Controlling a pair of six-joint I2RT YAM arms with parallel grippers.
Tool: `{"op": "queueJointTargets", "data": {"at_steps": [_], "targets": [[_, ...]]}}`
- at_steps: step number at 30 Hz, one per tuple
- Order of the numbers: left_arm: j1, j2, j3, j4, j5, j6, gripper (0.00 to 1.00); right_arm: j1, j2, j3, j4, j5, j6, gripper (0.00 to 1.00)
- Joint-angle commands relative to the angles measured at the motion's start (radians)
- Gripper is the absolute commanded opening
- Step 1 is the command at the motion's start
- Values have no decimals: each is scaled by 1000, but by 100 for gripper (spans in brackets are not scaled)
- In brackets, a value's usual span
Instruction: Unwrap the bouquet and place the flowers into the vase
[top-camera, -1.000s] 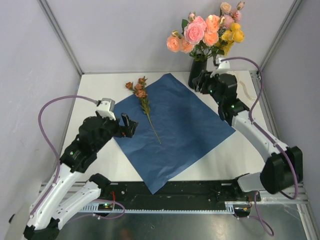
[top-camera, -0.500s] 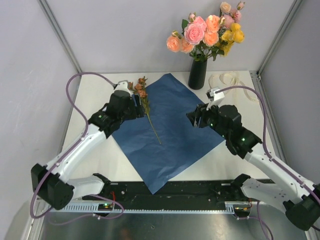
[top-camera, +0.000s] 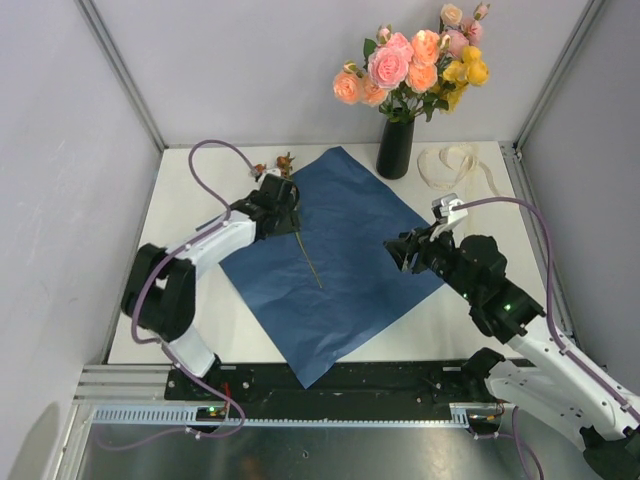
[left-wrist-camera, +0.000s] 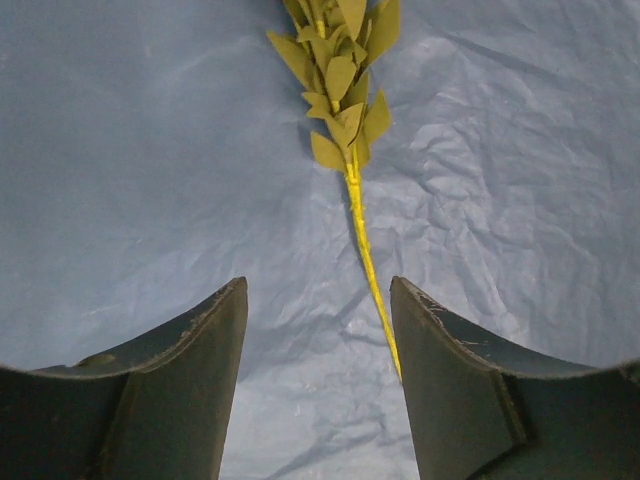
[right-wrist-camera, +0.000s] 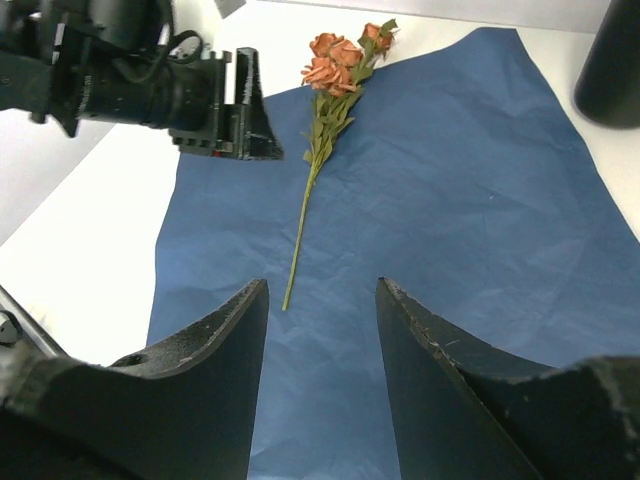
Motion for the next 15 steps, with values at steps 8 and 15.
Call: {"op": "queueJointTargets", "data": {"at_steps": [8,15], "targets": [[20,241,130,116,40,-48,53,7,-44,-25,78,-16,4,49],[24,330,156,137,47,-47,44,8,-51,-39,82,10,-1,49]]}}
